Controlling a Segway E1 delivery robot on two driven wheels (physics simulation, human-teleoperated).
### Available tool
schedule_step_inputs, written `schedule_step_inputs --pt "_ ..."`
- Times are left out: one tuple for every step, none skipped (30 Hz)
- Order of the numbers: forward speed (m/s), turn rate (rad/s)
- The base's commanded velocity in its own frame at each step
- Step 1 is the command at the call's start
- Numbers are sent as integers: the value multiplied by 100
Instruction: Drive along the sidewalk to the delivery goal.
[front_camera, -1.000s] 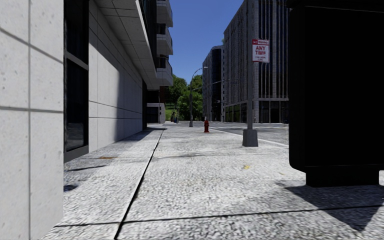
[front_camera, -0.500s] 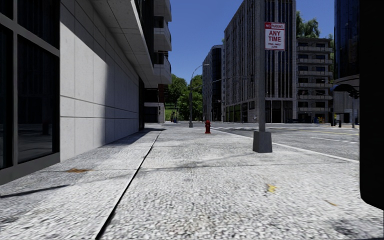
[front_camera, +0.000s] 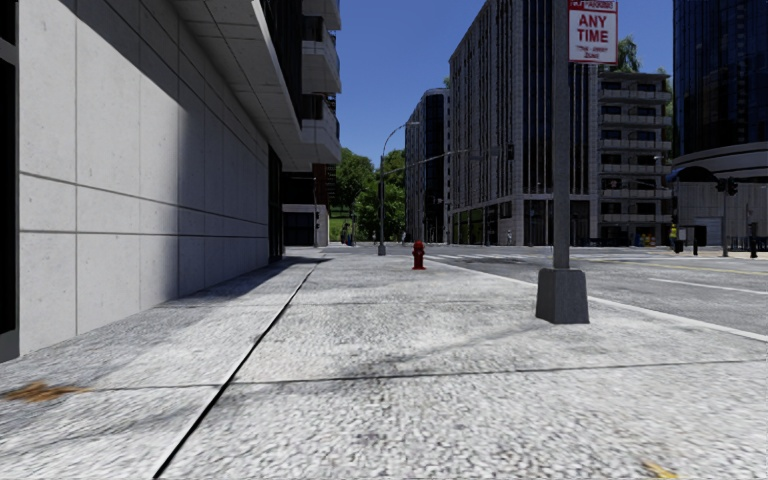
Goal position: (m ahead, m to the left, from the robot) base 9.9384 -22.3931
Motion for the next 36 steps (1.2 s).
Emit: schedule_step_inputs --pt "200 0" --pt "200 0" --pt "200 9" --pt "200 16" --pt "200 17" --pt "200 17" --pt "200 18" --pt "200 19" --pt "200 20" --pt "200 20" --pt "200 20" --pt "200 17" --pt "200 8" --pt "200 1" --pt "200 1" --pt "200 0" --pt "200 0" --pt "200 0" --pt "200 0" --pt "200 0" --pt "200 0" --pt "200 0" --pt "200 0" --pt "200 0" --pt "200 0" --pt "200 0" --pt "200 0" --pt "200 0" --pt "200 0" --pt "200 0" --pt "200 0" --pt "200 0" --pt "200 0" --pt "200 0" --pt "200 0" --pt "200 0"
